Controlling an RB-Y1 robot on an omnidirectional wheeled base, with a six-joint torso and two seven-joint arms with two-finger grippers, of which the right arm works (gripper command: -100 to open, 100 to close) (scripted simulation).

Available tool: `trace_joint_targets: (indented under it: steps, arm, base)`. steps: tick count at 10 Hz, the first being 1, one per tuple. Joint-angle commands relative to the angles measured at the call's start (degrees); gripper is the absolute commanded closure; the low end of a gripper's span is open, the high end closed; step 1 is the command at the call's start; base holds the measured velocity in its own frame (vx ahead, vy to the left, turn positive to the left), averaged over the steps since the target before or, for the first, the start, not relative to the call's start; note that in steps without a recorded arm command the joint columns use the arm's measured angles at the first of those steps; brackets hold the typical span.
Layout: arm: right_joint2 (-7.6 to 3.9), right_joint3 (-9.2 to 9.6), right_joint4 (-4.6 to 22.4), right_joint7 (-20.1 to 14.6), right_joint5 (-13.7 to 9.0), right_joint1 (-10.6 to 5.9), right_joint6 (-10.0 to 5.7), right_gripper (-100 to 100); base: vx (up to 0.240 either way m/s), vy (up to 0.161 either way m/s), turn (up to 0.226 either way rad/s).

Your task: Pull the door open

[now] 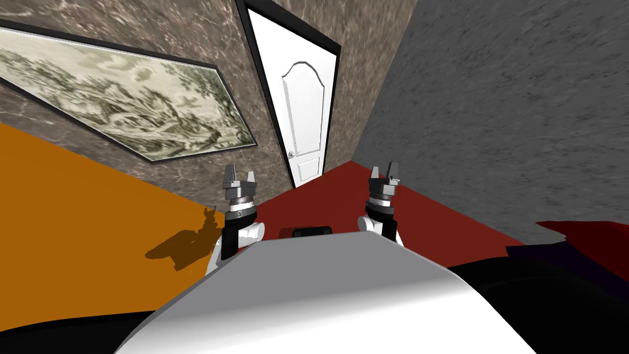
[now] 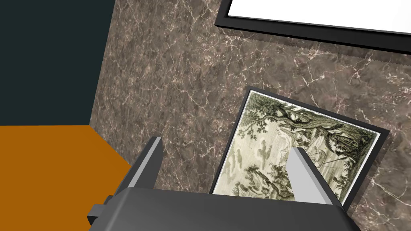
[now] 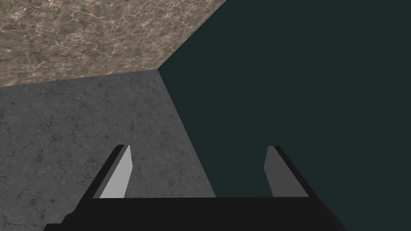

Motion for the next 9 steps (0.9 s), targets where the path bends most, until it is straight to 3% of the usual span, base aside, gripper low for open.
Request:
trace_joint_targets:
  steps: [1, 9]
  arm:
    - [-0.40, -0.10, 1.6, -0.2, -0.1, -0.69, -0.07, -100]
    - [-2.70, -0.79, 12.3, -1.3, -0.5, -5.33, -0.50, -100]
  base:
    - [0.035, 0.011, 0.122]
    - [0.088, 0.012, 0.118]
